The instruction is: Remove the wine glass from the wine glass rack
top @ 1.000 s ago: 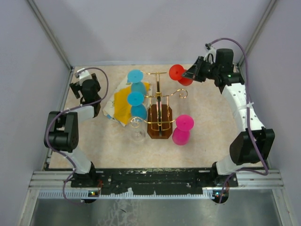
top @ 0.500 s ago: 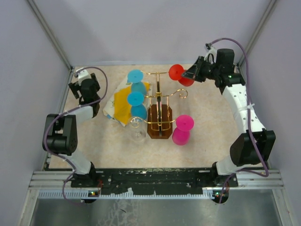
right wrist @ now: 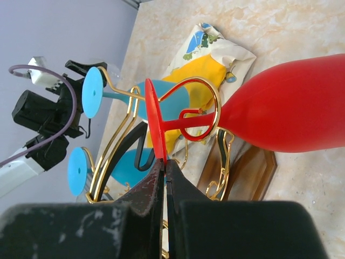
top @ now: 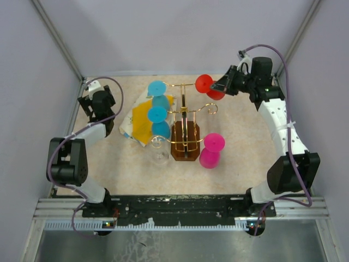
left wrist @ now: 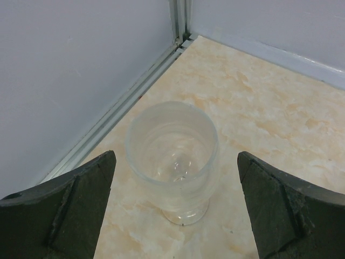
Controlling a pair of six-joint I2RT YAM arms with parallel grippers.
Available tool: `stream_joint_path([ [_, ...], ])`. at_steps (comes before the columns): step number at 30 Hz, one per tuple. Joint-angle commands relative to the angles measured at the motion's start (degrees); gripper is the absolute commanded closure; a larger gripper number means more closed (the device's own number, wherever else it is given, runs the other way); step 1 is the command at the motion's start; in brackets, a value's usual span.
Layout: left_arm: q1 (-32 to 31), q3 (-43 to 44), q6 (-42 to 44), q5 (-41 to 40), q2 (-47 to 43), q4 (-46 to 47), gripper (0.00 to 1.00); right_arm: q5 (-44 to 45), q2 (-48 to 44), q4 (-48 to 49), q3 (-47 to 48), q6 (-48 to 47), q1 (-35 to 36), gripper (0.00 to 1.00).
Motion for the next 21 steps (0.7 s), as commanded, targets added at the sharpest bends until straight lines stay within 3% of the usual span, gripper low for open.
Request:
stream_joint_path([
  [1,-0.32,-0.56,-3.55,0.69,-4.02,-4.33,0.0,-2.01,-3.26,3.26,-0.22,1.05,-0.11,1.0],
  [21,-0.32,2.59,-11.52,3.62,-15.13,-24.81,0.0,-9.21,-5.16,11.47,-0.62,9.11,-0.07,1.0],
])
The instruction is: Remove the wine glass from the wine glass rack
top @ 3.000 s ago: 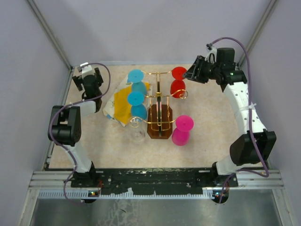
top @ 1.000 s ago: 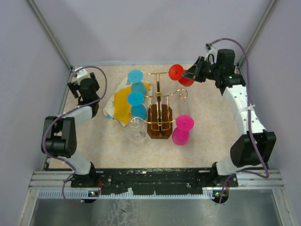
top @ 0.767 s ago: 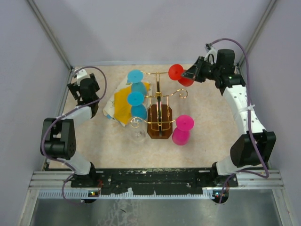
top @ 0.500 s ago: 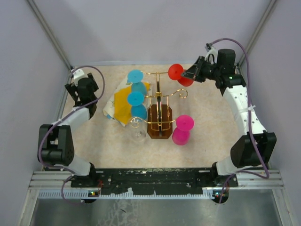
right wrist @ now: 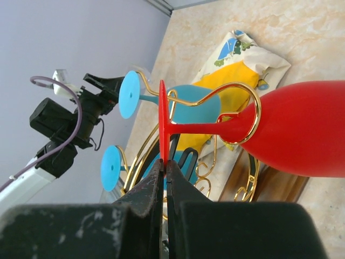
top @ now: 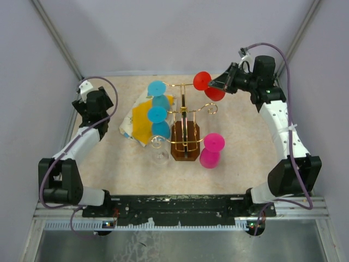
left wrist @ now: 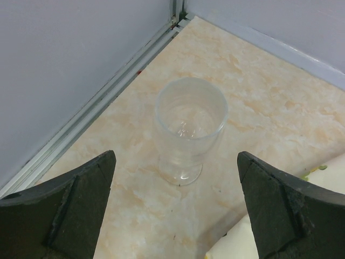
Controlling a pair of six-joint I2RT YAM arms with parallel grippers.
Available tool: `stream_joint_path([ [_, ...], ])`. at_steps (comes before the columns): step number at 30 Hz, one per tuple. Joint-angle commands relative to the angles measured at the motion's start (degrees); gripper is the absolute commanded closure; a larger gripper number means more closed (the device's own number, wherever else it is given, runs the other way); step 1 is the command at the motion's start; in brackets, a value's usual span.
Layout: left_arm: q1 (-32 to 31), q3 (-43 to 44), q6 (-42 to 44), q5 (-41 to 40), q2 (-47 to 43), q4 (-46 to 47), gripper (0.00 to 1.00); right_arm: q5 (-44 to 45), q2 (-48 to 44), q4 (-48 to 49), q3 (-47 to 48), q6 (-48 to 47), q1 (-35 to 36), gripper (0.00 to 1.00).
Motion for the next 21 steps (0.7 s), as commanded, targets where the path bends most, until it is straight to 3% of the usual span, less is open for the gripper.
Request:
stream_joint_path([
  [1,-0.34,2.99,-1.35,1.15,-3.3,-7.09,0.0,-5.0,-3.66,7.36,-0.33,3.76,-0.11,1.0],
  [14,-0.29,1.63,-0.36,4.09,-7.59,-9.15,0.0,-5.68,-2.57,11.61,-2.16,6.4,-0.11,1.0],
  [21,-0.29,1.86,0.5,5.38,-7.51,-9.32,0.0,-2.76,-1.35,6.92,0.77,3.07,-0.11,1.0],
])
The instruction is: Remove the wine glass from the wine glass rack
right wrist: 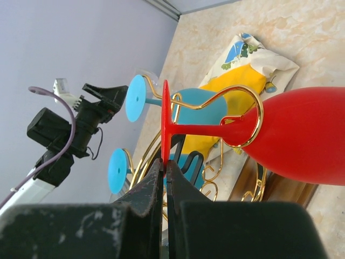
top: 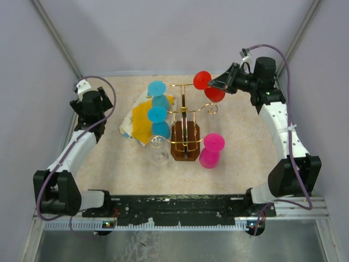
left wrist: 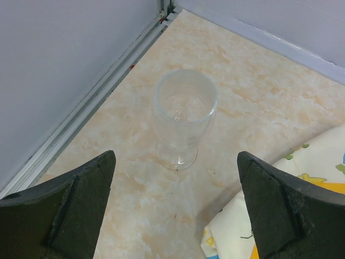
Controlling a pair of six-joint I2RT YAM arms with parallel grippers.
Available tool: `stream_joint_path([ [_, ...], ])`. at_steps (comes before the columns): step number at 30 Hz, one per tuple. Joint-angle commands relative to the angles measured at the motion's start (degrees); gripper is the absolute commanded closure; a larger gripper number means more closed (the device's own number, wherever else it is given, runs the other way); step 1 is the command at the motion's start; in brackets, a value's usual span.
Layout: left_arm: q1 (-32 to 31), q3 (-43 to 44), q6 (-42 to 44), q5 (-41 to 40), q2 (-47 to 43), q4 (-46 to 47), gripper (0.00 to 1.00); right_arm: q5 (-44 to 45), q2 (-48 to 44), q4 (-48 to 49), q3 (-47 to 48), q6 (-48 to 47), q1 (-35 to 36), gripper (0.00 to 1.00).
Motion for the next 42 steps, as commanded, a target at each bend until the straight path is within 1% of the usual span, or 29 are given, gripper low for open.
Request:
stream_joint_path([
  [1,-0.28,0.92,0.87,1.42,-0.98,-0.48,0.0,-0.91,-0.78,0.68,3.87,-1.88,0.11,1.0],
  [5,-0.28,1.14,0.99,2.08,-0.66,-0.47,0.0,-0.04,-0.82,-1.14,3.45,-2.63,-0.15,1.0],
  [9,-0.31,1.15,0.86,2.4,-0.44,-0.6,0.0,-0.47,-1.46,0.14,1.6,-1.32,-0.84,1.0],
  [23,-0.28,0.81,0.56,3.11,-0.24,-1.46,0.0,0.43,-1.35,-0.17,-0.65,-0.81,-4.86,1.0],
  [28,-0.3,1.04,0.52,3.53,0.05,-1.44,0.0,-0.02,-0.85,3.38,-0.95,0.49,-5.44,1.0],
  [32,-0.32,1.23,0.3,3.9,0.21,-1.51,0.0,-1.23,0.61,6.2,0.15,2.21,-5.39,1.0],
  [36,-0.31,1.23,0.52,4.01,0.27,-1.56,0.0,-1.29,2.1,6.0,2.9,2.05,-5.39,1.0],
  [42,-0.31,1.23,0.94,3.99,0.29,-1.58,0.0,-3.1,4.27,6.62,4.45,2.14,-5.24,1.0],
])
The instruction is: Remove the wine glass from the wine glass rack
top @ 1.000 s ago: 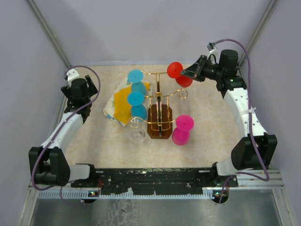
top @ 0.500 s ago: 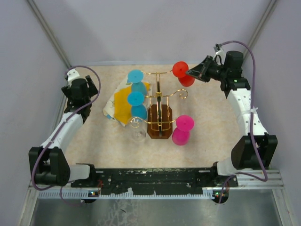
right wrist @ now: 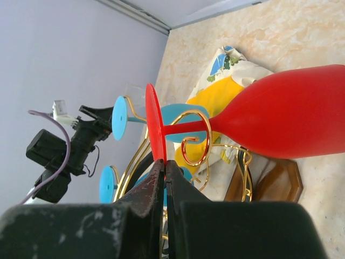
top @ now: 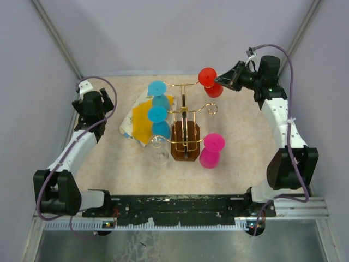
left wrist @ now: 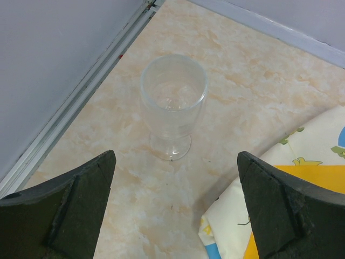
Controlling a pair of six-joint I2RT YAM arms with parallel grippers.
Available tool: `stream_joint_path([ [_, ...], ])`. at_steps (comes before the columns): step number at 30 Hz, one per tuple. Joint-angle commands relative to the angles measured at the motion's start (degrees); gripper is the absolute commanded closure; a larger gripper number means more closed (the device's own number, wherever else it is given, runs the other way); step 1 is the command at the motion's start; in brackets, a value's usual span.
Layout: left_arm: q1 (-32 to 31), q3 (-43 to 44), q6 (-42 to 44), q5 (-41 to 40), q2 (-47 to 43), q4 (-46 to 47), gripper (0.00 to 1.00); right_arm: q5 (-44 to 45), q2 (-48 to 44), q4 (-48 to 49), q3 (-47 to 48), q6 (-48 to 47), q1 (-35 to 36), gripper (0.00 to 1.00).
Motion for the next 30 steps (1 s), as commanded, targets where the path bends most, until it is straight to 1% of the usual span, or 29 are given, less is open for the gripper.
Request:
stream_joint_path([
  [1,-0.28,1.31,0.59,0.5,0.17,0.25,0.0,-2.45,0.59,4.5,3.84,0.45,-0.38,1.0],
  [9,-0.28,1.57,1.45,0.4,-0.26,0.35,0.0,-3.41,1.73,5.49,6.08,0.61,2.79,1.0],
  [17,-0.33,1.43,1.37,0.76,-1.66,-0.14,0.0,-4.32,2.16,2.48,8.05,-0.35,5.82,1.0],
  [24,-0.28,1.87,1.03,2.89,-3.19,-2.04,0.0,-6.79,-0.51,1.4,5.81,0.33,6.62,1.0],
  [30,-0.29,2.47,0.65,4.36,-4.57,-4.09,0.0,-6.97,-3.05,-2.25,5.17,-1.12,6.58,1.0],
])
